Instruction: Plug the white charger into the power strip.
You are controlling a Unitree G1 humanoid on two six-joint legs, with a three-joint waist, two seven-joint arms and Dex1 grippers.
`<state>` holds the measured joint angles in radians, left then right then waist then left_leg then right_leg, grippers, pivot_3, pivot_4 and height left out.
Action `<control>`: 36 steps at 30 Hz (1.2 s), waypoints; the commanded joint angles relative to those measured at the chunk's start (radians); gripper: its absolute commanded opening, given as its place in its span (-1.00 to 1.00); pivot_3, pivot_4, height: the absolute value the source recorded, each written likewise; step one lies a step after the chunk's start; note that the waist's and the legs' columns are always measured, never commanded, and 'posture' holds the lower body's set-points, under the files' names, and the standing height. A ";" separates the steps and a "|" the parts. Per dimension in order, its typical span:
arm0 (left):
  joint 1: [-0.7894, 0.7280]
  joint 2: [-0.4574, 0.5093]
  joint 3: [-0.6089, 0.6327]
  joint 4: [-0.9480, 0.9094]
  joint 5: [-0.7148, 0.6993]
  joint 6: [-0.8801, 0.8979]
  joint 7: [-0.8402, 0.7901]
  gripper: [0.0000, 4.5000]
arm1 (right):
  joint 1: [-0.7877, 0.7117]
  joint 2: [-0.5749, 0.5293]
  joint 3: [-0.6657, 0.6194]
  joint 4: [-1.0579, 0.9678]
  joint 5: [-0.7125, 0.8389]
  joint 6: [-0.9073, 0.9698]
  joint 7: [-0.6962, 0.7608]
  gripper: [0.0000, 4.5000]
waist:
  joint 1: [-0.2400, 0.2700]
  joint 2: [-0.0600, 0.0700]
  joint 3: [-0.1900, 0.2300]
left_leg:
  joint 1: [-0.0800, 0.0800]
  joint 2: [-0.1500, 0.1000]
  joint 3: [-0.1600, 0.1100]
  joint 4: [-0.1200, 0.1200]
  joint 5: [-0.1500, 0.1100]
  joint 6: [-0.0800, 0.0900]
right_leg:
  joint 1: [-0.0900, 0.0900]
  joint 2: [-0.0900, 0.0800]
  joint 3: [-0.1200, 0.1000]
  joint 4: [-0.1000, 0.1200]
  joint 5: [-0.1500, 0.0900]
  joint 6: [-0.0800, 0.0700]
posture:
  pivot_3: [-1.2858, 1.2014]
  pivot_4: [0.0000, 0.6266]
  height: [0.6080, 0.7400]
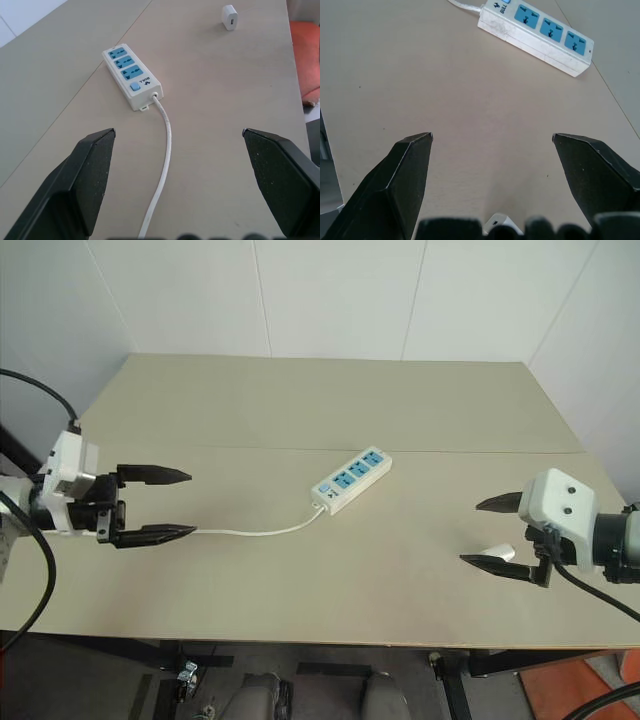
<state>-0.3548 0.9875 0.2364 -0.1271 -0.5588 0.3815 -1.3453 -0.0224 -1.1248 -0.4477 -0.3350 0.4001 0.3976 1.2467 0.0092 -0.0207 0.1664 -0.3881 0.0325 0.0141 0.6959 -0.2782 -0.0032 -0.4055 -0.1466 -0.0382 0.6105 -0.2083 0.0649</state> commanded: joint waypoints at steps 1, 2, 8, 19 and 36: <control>-0.023 0.002 0.010 -0.023 -0.027 0.003 0.002 0.97 | -0.002 -0.017 -0.049 -0.018 0.011 0.002 -0.008 1.00 | 0.000 0.000 0.000 | 0.000 0.000 0.000 0.000 0.000 0.000 | 0.000 0.000 0.000 0.000 0.000 0.000 | 0.03 -0.52 1.00; -0.023 0.001 0.009 -0.023 -0.027 0.004 0.003 0.97 | -0.001 -0.017 -0.049 -0.017 0.011 0.002 -0.009 1.00 | 0.000 0.000 0.000 | 0.000 0.000 0.000 0.000 0.000 0.000 | 0.000 0.000 0.000 0.000 0.000 0.000 | 0.03 -0.52 1.00; -0.025 -0.007 0.006 -0.022 -0.027 0.004 0.009 0.97 | 0.003 -0.020 -0.055 -0.014 0.011 -0.001 -0.011 1.00 | 0.000 0.000 0.000 | 0.000 0.000 0.000 0.000 0.000 0.000 | 0.000 0.000 0.000 0.000 0.000 0.000 | 0.03 -0.52 1.00; -0.138 -0.310 -0.171 -0.038 0.155 0.025 0.422 0.97 | -0.012 -0.011 -0.043 -0.034 0.025 0.011 -0.054 1.00 | 0.004 -0.001 0.000 | 0.000 -0.001 -0.001 0.001 0.000 0.000 | 0.002 0.000 0.000 0.000 0.000 0.000 | 0.03 -0.52 1.00; -0.283 -0.767 -0.396 0.391 0.436 -0.215 0.737 0.97 | -0.053 -0.002 -0.017 -0.062 0.039 0.022 -0.104 1.00 | 0.003 -0.002 0.001 | 0.000 -0.002 -0.001 0.002 0.000 0.000 | 0.002 0.000 0.000 0.000 0.000 0.000 | 0.03 -0.52 1.00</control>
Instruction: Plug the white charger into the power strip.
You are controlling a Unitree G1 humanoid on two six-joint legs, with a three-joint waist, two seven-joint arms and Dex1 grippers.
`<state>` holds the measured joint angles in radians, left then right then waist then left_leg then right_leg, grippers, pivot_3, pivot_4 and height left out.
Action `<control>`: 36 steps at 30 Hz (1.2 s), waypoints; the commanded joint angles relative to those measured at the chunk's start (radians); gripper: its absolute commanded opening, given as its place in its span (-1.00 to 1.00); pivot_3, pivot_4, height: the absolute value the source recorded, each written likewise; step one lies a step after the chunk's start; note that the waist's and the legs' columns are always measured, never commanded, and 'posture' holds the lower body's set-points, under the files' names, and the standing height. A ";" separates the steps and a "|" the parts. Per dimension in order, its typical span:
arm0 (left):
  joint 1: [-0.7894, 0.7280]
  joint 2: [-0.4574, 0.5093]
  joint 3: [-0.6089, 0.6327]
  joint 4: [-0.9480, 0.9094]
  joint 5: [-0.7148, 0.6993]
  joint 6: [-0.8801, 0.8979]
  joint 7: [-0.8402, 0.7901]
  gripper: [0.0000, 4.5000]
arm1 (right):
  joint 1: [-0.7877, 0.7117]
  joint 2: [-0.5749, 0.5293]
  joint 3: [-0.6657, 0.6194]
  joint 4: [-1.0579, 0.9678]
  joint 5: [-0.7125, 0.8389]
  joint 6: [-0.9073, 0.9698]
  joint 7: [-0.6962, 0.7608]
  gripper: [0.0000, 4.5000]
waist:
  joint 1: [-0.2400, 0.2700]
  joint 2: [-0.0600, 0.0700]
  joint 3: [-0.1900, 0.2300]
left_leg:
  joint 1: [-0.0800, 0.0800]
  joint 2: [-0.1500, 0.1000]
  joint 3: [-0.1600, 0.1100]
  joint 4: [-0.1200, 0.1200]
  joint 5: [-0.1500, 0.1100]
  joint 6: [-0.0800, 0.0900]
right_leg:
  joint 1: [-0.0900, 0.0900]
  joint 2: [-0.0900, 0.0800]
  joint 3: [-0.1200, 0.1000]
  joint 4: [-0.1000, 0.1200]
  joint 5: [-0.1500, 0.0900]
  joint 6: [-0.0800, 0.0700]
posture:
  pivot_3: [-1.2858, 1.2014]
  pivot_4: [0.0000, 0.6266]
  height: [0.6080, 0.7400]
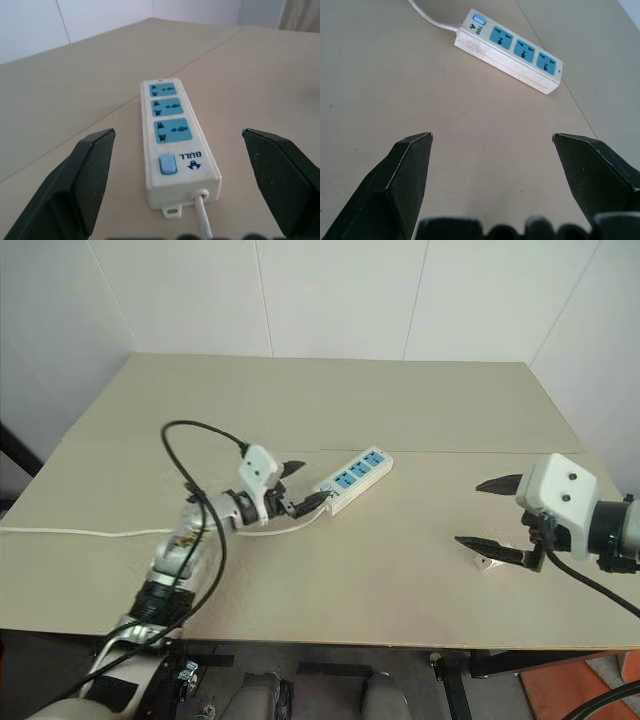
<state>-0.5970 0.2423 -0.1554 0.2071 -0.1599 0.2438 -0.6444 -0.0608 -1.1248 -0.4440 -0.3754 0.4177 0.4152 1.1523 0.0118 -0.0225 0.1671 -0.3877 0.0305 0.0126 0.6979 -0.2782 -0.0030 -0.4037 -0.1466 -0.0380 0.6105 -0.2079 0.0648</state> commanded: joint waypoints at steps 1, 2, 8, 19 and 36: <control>-0.051 -0.033 -0.009 0.096 0.053 -0.107 0.046 0.97 | -0.018 -0.003 -0.019 -0.019 0.021 0.004 -0.010 1.00 | 0.001 0.000 0.000 | 0.000 0.000 0.000 0.000 0.000 0.000 | 0.000 0.000 0.000 0.000 0.000 0.000 | 0.03 -0.52 1.00; -0.064 -0.049 -0.007 0.141 0.064 -0.130 0.063 0.97 | -0.022 -0.003 -0.017 -0.018 0.022 0.005 -0.012 1.00 | 0.001 0.000 0.000 | 0.000 0.000 0.000 0.000 0.000 0.000 | 0.000 0.000 0.000 0.000 0.000 0.000 | 0.03 -0.52 1.00; -0.118 -0.115 -0.013 0.375 0.117 -0.309 0.089 0.97 | -0.045 0.004 -0.004 -0.016 0.027 0.005 -0.021 1.00 | 0.001 0.000 0.000 | -0.001 0.000 0.000 0.000 0.000 0.000 | 0.000 0.000 0.000 -0.001 0.000 0.000 | 0.03 -0.52 1.00; -0.176 -0.184 0.022 0.526 0.107 -0.395 0.070 0.97 | -0.059 0.006 -0.004 -0.022 0.038 0.004 -0.027 1.00 | 0.003 -0.001 0.000 | -0.001 0.000 0.000 0.001 0.000 0.000 | 0.000 0.000 0.000 0.000 0.000 0.000 | 0.03 -0.52 1.00; -0.260 -0.223 0.047 0.761 0.133 -0.364 0.050 0.97 | -0.075 0.001 0.007 -0.035 0.067 0.022 -0.038 1.00 | 0.008 -0.001 0.000 | 0.000 -0.001 0.000 0.001 0.000 0.000 | 0.001 0.000 0.000 0.000 0.000 0.000 | 0.03 -0.52 1.00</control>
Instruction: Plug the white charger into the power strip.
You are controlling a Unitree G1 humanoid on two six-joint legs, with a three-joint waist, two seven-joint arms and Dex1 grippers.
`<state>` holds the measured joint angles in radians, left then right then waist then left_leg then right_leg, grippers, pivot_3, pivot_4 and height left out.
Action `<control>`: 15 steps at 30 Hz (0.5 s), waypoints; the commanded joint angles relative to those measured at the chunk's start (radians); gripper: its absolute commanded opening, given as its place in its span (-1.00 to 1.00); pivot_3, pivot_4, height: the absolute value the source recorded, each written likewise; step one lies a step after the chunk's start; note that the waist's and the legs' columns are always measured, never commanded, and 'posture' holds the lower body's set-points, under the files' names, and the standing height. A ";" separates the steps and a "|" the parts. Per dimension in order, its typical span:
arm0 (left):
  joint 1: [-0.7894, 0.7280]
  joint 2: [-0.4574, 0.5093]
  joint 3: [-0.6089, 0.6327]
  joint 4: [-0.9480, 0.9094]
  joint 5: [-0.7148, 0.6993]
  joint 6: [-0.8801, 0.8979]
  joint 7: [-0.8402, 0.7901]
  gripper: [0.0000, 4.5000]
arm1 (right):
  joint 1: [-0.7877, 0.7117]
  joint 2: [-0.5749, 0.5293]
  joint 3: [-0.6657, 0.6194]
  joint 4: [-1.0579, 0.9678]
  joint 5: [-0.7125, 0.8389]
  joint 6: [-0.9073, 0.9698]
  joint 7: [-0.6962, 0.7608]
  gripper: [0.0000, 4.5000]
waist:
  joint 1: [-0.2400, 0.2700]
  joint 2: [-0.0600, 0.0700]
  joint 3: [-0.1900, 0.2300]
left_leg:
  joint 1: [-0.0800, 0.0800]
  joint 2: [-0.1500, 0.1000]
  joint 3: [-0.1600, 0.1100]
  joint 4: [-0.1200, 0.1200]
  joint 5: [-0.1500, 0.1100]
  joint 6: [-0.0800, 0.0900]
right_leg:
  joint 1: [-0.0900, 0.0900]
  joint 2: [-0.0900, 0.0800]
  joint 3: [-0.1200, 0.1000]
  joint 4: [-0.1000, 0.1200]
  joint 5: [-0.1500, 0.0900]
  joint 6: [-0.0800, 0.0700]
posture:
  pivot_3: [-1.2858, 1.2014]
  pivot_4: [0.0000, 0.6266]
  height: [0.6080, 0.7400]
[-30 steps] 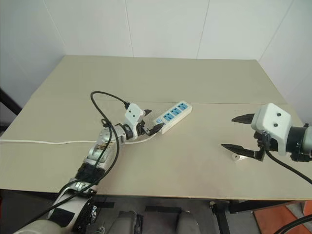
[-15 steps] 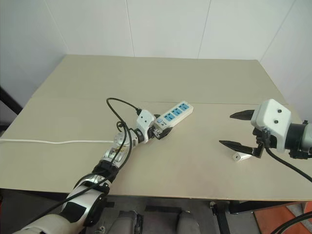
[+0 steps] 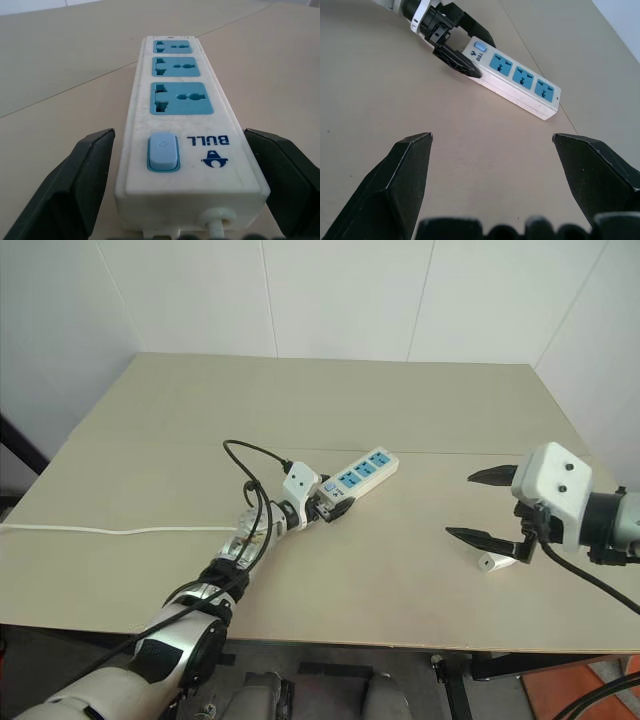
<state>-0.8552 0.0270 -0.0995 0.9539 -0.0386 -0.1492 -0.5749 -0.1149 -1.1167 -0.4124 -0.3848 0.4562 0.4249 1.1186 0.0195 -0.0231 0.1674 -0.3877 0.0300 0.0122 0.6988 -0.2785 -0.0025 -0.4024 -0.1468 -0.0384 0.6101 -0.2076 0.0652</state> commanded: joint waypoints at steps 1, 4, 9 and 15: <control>-0.001 -0.007 -0.014 0.011 0.017 0.038 -0.026 0.97 | -0.021 -0.007 -0.026 -0.027 0.032 0.015 -0.004 1.00 | 0.000 0.000 0.000 | 0.000 0.000 0.000 0.000 0.000 0.000 | 0.000 0.000 0.000 0.000 0.000 0.000 | 0.03 -0.52 1.00; 0.007 -0.002 -0.028 0.004 0.032 0.041 -0.033 0.80 | -0.022 -0.007 -0.030 -0.031 0.039 0.021 -0.005 1.00 | -0.001 0.000 0.000 | 0.000 0.000 0.000 0.000 0.000 0.000 | 0.000 0.000 0.000 0.000 0.000 0.000 | 0.03 -0.52 1.00; 0.015 0.007 -0.046 -0.010 0.048 0.022 -0.060 0.46 | -0.035 -0.008 -0.028 -0.039 0.061 0.037 -0.010 1.00 | -0.001 0.000 0.000 | 0.000 0.000 0.000 0.000 0.000 0.000 | 0.000 0.000 0.000 0.000 0.000 0.000 | 0.03 -0.52 1.00; 0.042 0.024 -0.061 -0.062 0.037 -0.018 -0.173 0.46 | -0.062 -0.008 -0.015 -0.040 0.070 0.048 -0.015 1.00 | -0.001 0.000 0.000 | 0.000 0.000 0.000 0.000 0.000 0.000 | 0.000 0.000 0.000 0.000 0.000 0.000 | 0.03 -0.52 1.00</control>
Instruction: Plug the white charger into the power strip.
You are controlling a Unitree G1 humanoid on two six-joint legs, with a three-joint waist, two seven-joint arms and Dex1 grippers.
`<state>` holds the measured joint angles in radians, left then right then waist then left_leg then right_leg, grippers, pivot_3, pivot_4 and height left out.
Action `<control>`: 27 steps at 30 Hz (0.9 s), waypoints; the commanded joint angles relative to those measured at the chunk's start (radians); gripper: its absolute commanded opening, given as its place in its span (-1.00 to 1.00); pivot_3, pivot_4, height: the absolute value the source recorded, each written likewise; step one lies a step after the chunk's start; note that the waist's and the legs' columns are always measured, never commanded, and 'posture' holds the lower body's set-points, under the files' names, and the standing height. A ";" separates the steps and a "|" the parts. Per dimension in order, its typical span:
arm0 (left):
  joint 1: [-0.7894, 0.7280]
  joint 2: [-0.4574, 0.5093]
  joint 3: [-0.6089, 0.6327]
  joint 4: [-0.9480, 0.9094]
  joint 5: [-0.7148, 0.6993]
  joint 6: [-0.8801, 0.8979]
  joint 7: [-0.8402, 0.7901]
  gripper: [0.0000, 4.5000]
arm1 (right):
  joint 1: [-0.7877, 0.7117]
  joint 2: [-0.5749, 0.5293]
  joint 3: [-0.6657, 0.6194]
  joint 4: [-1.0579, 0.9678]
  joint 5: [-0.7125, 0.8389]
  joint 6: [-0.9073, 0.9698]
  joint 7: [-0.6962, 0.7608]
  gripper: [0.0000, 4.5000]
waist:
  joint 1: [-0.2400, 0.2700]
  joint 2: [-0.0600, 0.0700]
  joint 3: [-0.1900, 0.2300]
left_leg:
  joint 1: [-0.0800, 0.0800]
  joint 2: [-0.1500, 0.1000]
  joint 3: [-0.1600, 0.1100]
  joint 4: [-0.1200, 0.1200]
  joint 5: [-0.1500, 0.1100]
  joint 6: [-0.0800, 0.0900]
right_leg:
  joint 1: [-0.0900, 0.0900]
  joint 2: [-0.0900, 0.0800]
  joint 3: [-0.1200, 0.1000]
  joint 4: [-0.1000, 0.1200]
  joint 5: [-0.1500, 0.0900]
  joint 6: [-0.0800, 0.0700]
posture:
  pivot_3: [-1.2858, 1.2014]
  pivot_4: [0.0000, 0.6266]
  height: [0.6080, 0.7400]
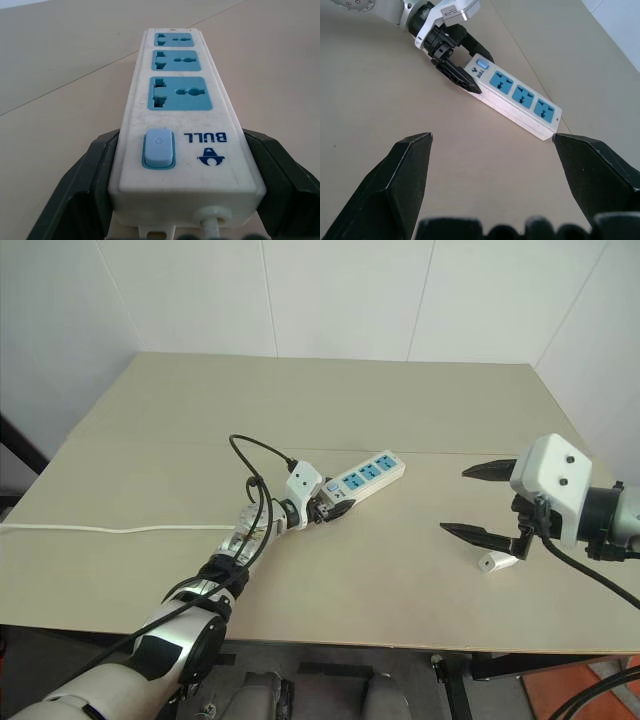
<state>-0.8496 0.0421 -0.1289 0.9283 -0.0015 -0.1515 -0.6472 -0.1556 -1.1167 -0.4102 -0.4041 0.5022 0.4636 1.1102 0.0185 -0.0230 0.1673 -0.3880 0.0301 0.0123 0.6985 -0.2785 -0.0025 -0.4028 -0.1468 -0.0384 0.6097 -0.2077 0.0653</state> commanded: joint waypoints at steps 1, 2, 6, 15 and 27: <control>0.050 0.022 -0.033 -0.062 -0.014 -0.023 -0.150 0.46 | -0.023 -0.010 -0.017 -0.018 0.024 0.009 -0.005 1.00 | -0.001 0.000 0.000 | 0.000 0.000 0.000 0.000 0.000 0.000 | 0.000 0.000 0.000 0.000 0.000 0.000 | 0.03 -0.52 1.00; 0.062 0.039 -0.035 -0.090 -0.030 -0.026 -0.207 0.46 | -0.025 -0.012 -0.016 -0.014 0.023 0.009 -0.003 1.00 | -0.002 0.000 0.000 | 0.000 0.000 0.000 0.000 0.000 0.000 | 0.000 0.000 0.000 0.000 0.000 0.000 | 0.03 -0.52 1.00; 0.123 0.150 -0.049 -0.227 -0.105 -0.027 -0.485 0.46 | -0.024 -0.026 -0.008 0.008 0.009 -0.003 0.013 1.00 | -0.009 0.000 0.000 | -0.001 0.000 0.000 0.000 0.000 0.000 | -0.001 0.000 0.000 0.000 0.000 0.000 | 0.03 -0.52 1.00; 0.205 0.317 -0.095 -0.400 -0.166 -0.006 -0.781 0.46 | -0.037 -0.129 0.122 0.125 -0.136 -0.150 0.128 1.00 | -0.006 0.001 0.000 | -0.001 0.001 0.000 0.000 0.000 0.000 | -0.001 0.000 0.000 0.001 0.000 0.000 | 0.03 -0.52 1.00; 0.221 0.286 -0.098 -0.406 -0.158 -0.010 -0.747 0.46 | -0.163 -0.217 0.441 0.387 -0.478 -0.599 0.271 1.00 | -0.008 0.001 0.000 | -0.001 0.001 0.001 0.001 -0.001 0.001 | -0.002 0.000 0.000 0.001 0.000 0.000 | 0.03 -0.52 1.00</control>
<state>-0.6243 0.3346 -0.2199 0.5456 -0.1586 -0.1544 -1.4002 -0.2964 -1.3285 0.0265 -0.0375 0.0586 -0.0791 1.3744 0.0108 -0.0221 0.1670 -0.3891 0.0312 0.0129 0.6995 -0.2791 -0.0015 -0.4046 -0.1466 -0.0383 0.6102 -0.2079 0.0654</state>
